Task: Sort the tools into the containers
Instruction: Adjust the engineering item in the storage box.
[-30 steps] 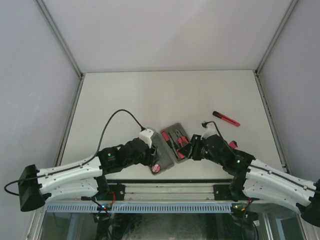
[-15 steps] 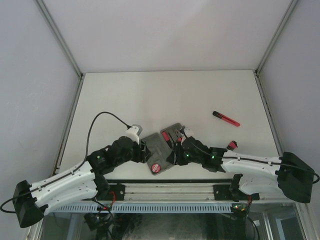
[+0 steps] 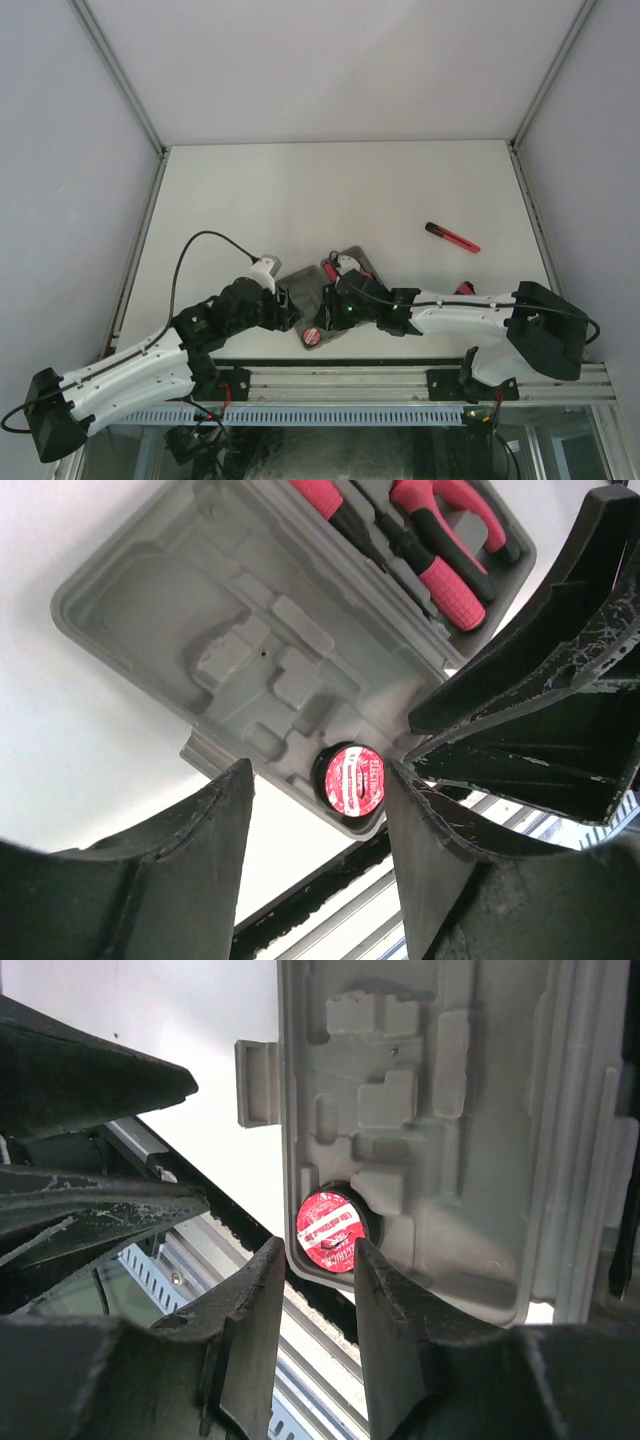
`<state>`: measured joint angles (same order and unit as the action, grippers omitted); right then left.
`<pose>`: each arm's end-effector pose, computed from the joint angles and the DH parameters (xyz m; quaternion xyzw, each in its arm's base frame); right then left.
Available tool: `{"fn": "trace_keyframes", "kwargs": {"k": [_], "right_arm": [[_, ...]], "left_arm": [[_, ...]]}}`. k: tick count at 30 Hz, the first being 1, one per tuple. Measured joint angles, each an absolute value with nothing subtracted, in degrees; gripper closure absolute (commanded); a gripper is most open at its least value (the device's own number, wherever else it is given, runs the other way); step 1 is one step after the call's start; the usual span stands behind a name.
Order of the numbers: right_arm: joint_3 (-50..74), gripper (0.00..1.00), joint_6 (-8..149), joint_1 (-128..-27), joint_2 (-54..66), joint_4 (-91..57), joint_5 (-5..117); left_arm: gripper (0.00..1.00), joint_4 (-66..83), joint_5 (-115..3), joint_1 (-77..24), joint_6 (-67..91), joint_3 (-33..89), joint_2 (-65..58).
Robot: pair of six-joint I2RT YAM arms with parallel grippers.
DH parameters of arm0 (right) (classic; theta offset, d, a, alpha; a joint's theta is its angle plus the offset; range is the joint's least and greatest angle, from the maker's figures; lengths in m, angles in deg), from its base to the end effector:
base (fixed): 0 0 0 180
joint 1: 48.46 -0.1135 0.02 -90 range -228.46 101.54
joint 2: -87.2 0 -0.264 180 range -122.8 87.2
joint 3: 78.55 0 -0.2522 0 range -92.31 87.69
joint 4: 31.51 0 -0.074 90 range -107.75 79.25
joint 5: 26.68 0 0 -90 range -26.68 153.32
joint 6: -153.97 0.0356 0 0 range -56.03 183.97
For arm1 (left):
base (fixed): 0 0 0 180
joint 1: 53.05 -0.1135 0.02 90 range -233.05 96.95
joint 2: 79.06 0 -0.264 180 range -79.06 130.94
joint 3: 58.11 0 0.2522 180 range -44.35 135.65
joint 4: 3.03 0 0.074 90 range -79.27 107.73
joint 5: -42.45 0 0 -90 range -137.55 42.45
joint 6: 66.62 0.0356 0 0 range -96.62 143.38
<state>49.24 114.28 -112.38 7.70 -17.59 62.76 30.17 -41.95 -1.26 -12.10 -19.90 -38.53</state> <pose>0.1221 0.2503 0.1852 -0.1099 0.9041 0.3493 0.2205 0.1019 -0.1239 0.2113 0.1038 0.8822 -0.2840 0.3608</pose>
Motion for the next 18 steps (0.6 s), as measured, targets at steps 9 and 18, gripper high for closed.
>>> {"fn": "trace_keyframes", "kwargs": {"k": [9, 18], "right_arm": [[47.3, 0.74, 113.8, -112.8, 2.1, -17.2, 60.8], [46.7, 0.78, 114.0, -113.4, 0.6, -16.4, 61.6]], "left_arm": [[0.55, 29.1, -46.6, -1.4, -12.0, -21.4, -37.6], [0.61, 27.5, -51.2, -1.4, -11.4, -21.6, -33.4]]}}
